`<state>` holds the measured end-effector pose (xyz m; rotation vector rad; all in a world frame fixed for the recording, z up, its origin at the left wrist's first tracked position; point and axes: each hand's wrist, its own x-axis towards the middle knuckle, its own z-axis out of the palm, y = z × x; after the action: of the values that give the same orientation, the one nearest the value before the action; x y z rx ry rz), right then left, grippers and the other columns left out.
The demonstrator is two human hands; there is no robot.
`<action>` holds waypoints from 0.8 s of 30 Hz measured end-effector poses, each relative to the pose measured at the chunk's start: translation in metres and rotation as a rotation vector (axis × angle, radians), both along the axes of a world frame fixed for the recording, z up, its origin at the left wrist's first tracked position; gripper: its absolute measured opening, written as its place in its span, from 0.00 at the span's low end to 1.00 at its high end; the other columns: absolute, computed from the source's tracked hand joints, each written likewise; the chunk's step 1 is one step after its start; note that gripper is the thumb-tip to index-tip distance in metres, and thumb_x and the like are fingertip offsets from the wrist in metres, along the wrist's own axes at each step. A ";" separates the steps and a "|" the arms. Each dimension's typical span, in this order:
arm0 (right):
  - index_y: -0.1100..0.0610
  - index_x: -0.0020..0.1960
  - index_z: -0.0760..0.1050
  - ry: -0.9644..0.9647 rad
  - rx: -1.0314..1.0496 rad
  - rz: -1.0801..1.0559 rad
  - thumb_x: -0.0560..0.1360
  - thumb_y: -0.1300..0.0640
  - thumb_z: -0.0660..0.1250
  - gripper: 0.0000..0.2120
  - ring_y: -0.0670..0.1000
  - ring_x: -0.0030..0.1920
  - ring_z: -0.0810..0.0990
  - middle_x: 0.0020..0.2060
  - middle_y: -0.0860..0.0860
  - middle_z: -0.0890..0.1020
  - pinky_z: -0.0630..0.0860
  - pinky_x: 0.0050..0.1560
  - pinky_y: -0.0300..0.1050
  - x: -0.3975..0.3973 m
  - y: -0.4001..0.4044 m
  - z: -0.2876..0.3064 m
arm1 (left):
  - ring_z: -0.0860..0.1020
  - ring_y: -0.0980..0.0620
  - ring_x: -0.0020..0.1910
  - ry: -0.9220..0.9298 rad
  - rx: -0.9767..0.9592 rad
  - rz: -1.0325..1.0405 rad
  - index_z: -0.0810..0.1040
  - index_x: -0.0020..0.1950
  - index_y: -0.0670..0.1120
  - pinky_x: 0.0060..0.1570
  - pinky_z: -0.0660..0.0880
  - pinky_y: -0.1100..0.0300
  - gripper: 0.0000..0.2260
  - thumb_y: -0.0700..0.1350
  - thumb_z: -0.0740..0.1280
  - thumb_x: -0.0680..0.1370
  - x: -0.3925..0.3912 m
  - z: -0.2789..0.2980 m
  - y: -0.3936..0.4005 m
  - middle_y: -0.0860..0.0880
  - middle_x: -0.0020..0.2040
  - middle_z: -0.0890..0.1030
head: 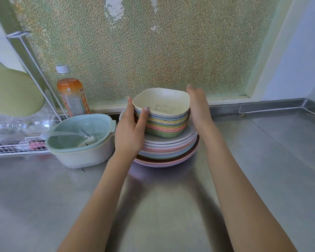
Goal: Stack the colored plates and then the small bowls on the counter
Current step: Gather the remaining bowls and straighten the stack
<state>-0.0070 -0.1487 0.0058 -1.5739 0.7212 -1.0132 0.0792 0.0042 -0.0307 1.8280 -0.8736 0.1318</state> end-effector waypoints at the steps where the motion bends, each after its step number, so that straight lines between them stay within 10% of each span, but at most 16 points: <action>1: 0.55 0.45 0.63 -0.028 0.014 -0.011 0.78 0.47 0.57 0.11 0.47 0.38 0.66 0.38 0.49 0.67 0.63 0.37 0.44 -0.004 0.001 -0.001 | 0.70 0.47 0.68 0.016 -0.030 -0.013 0.50 0.78 0.48 0.67 0.66 0.51 0.35 0.63 0.53 0.75 0.002 0.001 0.000 0.46 0.67 0.74; 7: 0.55 0.58 0.64 -0.046 -0.030 -0.049 0.76 0.50 0.61 0.15 0.46 0.43 0.74 0.43 0.47 0.74 0.69 0.41 0.37 -0.017 0.026 -0.016 | 0.73 0.45 0.65 -0.014 -0.109 0.109 0.68 0.71 0.40 0.53 0.63 0.68 0.19 0.47 0.55 0.82 0.000 0.008 -0.003 0.42 0.65 0.76; 10: 0.46 0.71 0.60 0.029 -0.112 -0.020 0.76 0.45 0.60 0.25 0.49 0.65 0.67 0.66 0.50 0.70 0.63 0.60 0.42 -0.013 0.031 -0.014 | 0.73 0.44 0.63 0.092 -0.096 0.038 0.73 0.65 0.39 0.57 0.66 0.63 0.21 0.52 0.52 0.82 0.008 0.013 -0.002 0.41 0.62 0.78; 13: 0.46 0.67 0.70 0.113 -0.197 -0.092 0.76 0.42 0.58 0.21 0.48 0.60 0.70 0.63 0.51 0.71 0.65 0.58 0.44 -0.013 0.034 -0.014 | 0.63 0.53 0.73 0.229 -0.100 -0.104 0.64 0.74 0.45 0.73 0.57 0.57 0.27 0.60 0.50 0.80 0.011 0.016 0.002 0.50 0.74 0.67; 16: 0.49 0.62 0.73 0.229 -0.256 -0.232 0.76 0.43 0.54 0.20 0.51 0.56 0.73 0.59 0.51 0.72 0.67 0.50 0.47 -0.012 0.039 -0.010 | 0.65 0.72 0.64 0.328 -0.151 -0.306 0.60 0.74 0.51 0.58 0.58 0.82 0.25 0.56 0.58 0.80 0.001 0.021 0.007 0.65 0.67 0.65; 24: 0.57 0.59 0.66 0.298 -0.262 -0.149 0.76 0.38 0.54 0.25 0.55 0.50 0.76 0.51 0.54 0.77 0.72 0.49 0.50 -0.011 0.050 0.000 | 0.75 0.59 0.62 0.118 0.008 -0.371 0.64 0.70 0.49 0.65 0.70 0.58 0.46 0.55 0.80 0.56 0.021 0.014 0.012 0.55 0.62 0.78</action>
<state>-0.0175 -0.0984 0.0058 -1.9488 0.9514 -1.0233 0.1002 0.0161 -0.0170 1.6321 -1.1116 -0.2125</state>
